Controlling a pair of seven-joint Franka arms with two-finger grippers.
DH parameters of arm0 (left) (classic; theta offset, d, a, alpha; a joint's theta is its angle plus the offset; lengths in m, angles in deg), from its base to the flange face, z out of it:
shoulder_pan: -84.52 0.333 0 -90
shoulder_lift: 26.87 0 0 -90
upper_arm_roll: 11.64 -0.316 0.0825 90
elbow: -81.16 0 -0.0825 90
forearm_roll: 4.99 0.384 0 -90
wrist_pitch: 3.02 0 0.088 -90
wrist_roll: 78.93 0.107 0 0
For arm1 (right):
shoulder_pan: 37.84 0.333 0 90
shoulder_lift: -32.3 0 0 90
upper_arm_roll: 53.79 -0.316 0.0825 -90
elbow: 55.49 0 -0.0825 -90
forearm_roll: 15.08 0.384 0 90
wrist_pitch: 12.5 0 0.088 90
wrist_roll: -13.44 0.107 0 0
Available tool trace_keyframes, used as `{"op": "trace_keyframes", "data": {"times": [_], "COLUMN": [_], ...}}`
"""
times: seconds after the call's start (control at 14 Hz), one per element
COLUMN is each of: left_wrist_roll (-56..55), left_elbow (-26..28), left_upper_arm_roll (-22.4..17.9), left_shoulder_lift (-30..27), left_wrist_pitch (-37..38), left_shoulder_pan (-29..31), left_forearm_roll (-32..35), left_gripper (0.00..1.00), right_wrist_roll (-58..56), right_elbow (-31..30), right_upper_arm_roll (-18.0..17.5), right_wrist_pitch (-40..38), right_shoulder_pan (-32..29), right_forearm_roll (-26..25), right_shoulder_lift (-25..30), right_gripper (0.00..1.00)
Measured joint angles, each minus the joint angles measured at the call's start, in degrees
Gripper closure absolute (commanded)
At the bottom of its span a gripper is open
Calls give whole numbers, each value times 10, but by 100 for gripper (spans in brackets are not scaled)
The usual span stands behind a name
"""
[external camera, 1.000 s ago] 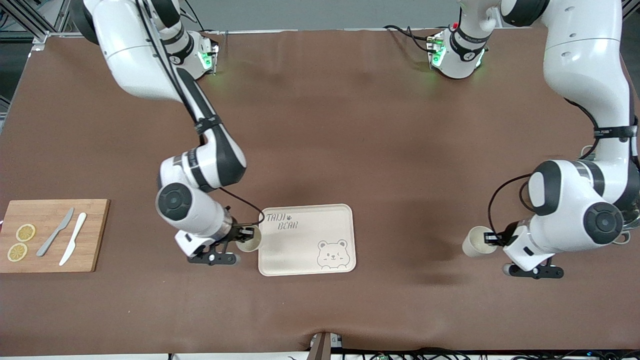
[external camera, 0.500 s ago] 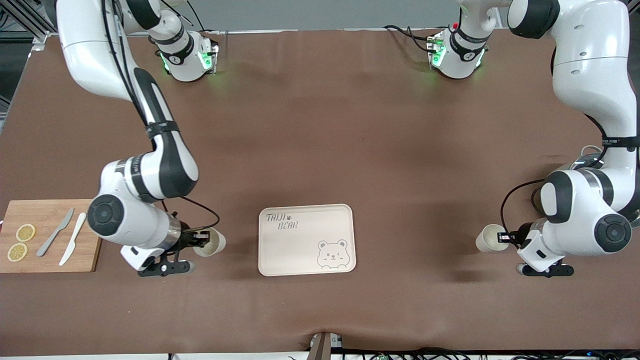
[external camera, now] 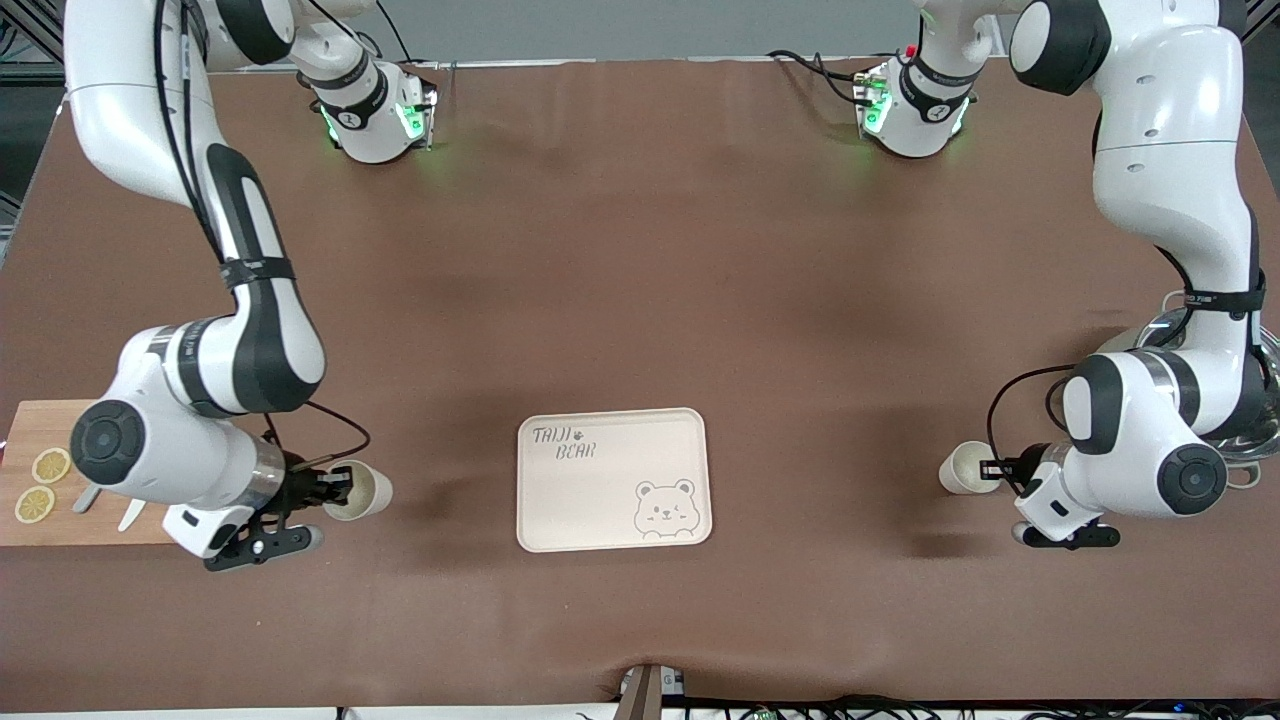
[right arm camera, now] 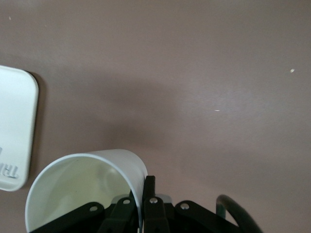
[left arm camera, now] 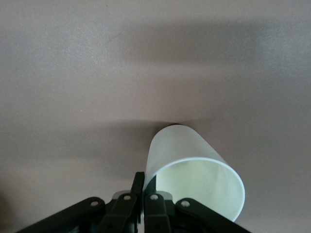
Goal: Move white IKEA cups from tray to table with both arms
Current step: 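Lower the cups onto the table with both grippers and open them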
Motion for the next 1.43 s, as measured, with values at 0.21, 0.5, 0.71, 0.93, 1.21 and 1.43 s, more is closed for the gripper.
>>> {"op": "trace_keyframes", "data": {"times": [0.21, 0.5, 0.71, 0.93, 1.21, 1.43], "left_wrist_roll": [0, 0, 0, 0, 1, 1], "left_elbow": [0, 0, -7, -20, -22, -24], "left_upper_arm_roll": [0, 0, 0, -5, -7, -6], "left_shoulder_lift": [2, 3, 2, -9, -45, -78], "left_wrist_pitch": [1, 1, 0, -1, 0, 0], "left_shoulder_pan": [0, 0, 0, 1, 2, 2], "left_forearm_roll": [0, 0, 0, 0, 4, 5], "left_gripper": [0, 0, 0, 0, 0, 0], "right_wrist_roll": [-66, -118, -144, -163, -171, -173], "right_elbow": [-5, -17, -23, -24, -25, -26], "right_upper_arm_roll": [1, 2, 2, 2, 2, 2], "right_wrist_pitch": [3, 57, 95, 128, 151, 164], "right_shoulder_pan": [-17, -33, -41, -48, -51, -51], "right_forearm_roll": [0, 0, 0, 0, 0, 0], "right_shoulder_lift": [-1, -22, -46, -68, -85, -92], "right_gripper": [100, 100, 100, 100, 100, 100]}}
